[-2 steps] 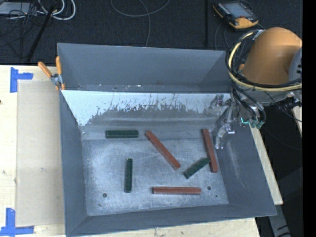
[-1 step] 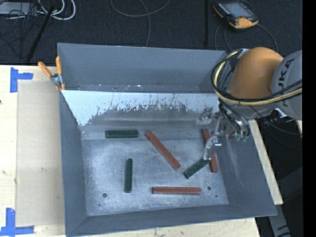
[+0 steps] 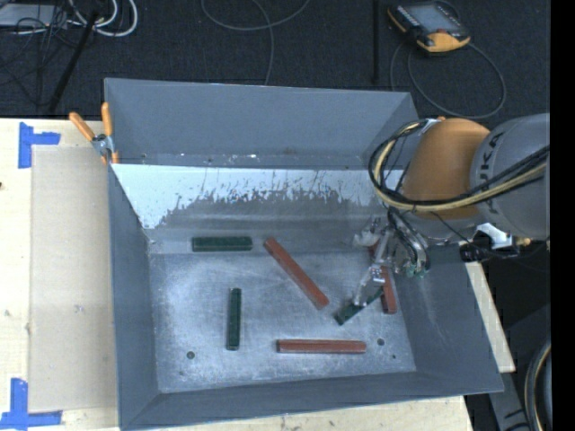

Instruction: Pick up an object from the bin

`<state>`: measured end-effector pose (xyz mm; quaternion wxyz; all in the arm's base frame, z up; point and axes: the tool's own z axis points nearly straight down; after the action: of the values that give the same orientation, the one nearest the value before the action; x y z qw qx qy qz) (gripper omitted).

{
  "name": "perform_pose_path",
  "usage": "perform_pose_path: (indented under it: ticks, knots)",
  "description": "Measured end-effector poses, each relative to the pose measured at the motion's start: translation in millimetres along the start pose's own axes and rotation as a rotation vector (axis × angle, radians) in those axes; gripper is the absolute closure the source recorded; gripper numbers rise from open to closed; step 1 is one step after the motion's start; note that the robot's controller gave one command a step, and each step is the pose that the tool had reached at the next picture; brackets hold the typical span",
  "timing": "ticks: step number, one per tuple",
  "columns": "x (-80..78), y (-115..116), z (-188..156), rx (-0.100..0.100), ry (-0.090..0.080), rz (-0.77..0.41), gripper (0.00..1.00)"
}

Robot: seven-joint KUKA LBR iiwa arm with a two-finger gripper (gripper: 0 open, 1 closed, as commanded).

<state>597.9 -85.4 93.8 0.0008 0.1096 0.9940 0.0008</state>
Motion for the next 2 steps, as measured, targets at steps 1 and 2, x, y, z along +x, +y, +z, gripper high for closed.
perform_pose_path:
  ticks: [1,2]
  knots:
    - [2.3,9,14,0.003,-0.002,-0.049,0.0]
    - [9.8,44,20,0.001,-0.006,-0.049,0.0]
